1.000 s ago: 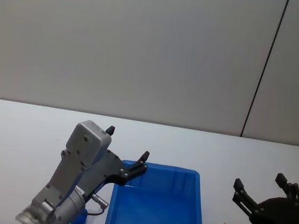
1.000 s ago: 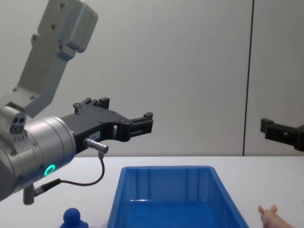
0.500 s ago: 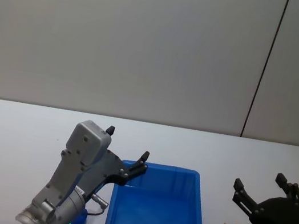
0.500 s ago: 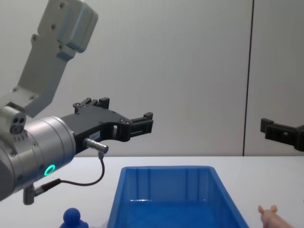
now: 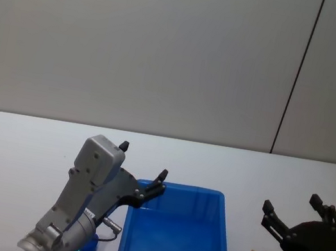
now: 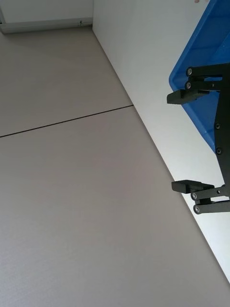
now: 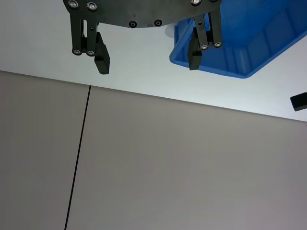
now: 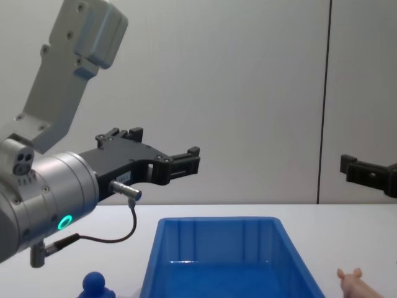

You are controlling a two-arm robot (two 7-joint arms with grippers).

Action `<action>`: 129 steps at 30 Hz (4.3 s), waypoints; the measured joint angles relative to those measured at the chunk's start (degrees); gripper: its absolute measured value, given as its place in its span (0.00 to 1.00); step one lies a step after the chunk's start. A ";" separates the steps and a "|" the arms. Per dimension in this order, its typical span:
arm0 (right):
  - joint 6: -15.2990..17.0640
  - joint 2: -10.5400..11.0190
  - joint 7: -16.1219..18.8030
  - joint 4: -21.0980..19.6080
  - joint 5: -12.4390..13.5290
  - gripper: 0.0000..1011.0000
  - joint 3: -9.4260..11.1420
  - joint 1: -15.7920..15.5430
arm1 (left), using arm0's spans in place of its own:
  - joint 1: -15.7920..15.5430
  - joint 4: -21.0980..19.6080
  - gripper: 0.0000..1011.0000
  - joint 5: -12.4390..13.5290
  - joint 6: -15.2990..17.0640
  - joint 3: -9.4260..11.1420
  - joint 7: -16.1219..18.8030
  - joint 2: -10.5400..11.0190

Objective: Pick up the two dolls from the table and place them into the box.

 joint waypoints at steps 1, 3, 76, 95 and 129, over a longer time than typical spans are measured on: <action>0.00 0.00 0.00 0.00 0.00 0.99 0.00 0.00 | 0.00 0.00 0.99 0.00 0.00 0.00 0.00 0.00; 0.00 0.00 0.00 0.00 0.00 0.99 0.00 0.00 | 0.00 0.00 0.99 0.00 0.00 0.00 0.00 0.00; 13.80 -0.12 -5.30 7.44 3.40 0.58 1.66 -3.67 | 0.00 0.00 0.99 0.00 0.00 0.00 0.00 0.00; 11.64 -0.99 -4.60 4.43 0.17 0.29 1.04 -3.45 | 0.00 0.00 0.99 0.00 0.00 0.00 0.00 0.00; 12.95 -7.74 14.88 6.70 -5.53 0.47 -4.54 5.56 | 0.00 0.00 0.99 0.00 0.00 0.00 0.00 0.00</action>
